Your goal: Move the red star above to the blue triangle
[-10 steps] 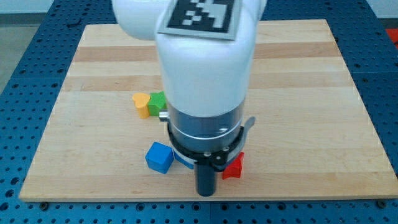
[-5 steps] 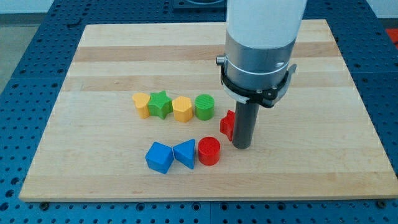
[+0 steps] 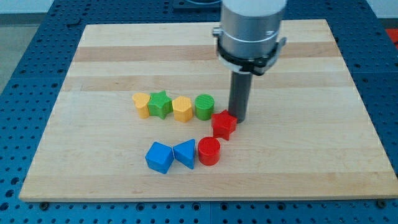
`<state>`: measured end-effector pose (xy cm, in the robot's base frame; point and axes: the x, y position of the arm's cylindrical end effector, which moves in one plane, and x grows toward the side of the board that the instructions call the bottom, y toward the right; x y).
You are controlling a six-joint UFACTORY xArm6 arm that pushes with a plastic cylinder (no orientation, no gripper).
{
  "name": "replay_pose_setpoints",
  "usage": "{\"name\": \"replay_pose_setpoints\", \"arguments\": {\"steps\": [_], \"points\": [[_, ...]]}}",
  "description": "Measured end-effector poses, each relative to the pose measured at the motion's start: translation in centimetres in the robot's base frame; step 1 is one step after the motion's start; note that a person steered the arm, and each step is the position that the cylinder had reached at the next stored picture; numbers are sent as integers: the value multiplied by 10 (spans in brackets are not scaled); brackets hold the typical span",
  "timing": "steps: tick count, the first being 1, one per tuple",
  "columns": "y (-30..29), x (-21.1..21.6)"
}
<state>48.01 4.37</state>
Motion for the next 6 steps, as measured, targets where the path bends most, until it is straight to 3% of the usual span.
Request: {"name": "replay_pose_setpoints", "arguments": {"steps": [3,6], "points": [[48,23],[-51,24]]}}
